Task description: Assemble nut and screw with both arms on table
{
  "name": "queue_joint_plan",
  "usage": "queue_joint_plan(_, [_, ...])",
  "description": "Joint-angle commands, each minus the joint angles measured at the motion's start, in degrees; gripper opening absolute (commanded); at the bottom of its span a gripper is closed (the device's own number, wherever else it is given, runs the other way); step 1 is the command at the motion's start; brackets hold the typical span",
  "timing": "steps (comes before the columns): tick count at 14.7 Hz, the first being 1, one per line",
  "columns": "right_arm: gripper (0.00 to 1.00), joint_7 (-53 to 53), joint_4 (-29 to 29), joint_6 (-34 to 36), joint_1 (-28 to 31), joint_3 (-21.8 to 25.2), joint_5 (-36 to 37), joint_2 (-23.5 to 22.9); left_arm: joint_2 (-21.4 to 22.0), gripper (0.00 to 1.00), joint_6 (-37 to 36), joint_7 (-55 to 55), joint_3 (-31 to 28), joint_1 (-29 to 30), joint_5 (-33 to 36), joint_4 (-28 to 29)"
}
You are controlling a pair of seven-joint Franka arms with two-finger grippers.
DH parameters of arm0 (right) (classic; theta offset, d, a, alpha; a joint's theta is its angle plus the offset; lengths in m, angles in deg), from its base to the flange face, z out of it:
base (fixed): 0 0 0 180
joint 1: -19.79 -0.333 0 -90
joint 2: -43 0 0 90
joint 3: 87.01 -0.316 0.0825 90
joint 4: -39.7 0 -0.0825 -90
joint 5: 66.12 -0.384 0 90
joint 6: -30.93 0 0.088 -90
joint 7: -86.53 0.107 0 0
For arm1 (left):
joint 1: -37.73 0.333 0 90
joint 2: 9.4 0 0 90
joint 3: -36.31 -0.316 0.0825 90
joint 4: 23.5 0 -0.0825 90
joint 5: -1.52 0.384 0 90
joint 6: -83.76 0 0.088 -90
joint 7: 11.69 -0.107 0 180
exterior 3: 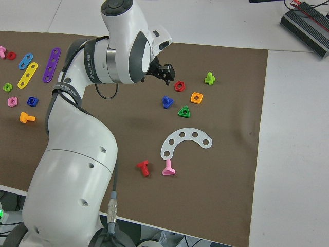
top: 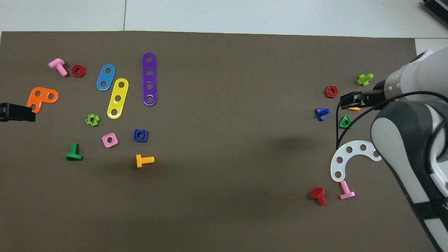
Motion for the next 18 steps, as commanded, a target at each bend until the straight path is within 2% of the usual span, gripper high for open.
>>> queue_joint_plan(1, [0.93, -2.5, 0.1, -5.6, 0.3, -0.1, -1.4, -4.2, 0.7, 1.0, -0.6, -0.3, 0.0, 0.0, 1.5, 0.5])
queue_joint_plan(7, [0.87, -2.6, 4.3, -16.4, 0.1, -0.2, -1.3, -9.7, 0.7, 1.0, -0.4, -0.3, 0.3, -0.4, 1.5, 0.5])
queue_joint_plan(10, [0.83, -3.1, 8.5, -21.8, 0.1, -0.2, -1.3, -10.1, 0.7, 1.0, 0.2, -0.2, 0.5, -1.4, 1.5, 1.3])
queue_joint_plan(12, [0.81, -3.5, 9.2, -22.9, 0.1, -0.2, -1.3, -11.2, 1.3, 0.99, 0.9, -0.5, 0.5, -1.9, 0.3, 2.8])
queue_joint_plan(15, [0.8, -4.6, 11.5, -23.1, 0.4, -0.2, -1.4, -10.7, -1.0, 0.98, 1.3, 3.9, 0.5, -5.7, -1.2, 4.2])
queue_joint_plan(17, [0.7, -4.6, 11.5, -23.1, 0.3, -0.2, -1.3, -10.7, -4.1, 0.98, 4.0, 4.9, 0.4, -6.0, -5.2, 4.3])
queue_joint_plan(18, [0.49, -4.7, 11.4, -23.0, 0.3, -0.2, -1.3, -10.7, -6.1, 0.98, 5.1, 5.9, 0.5, -6.9, -5.3, 4.3])
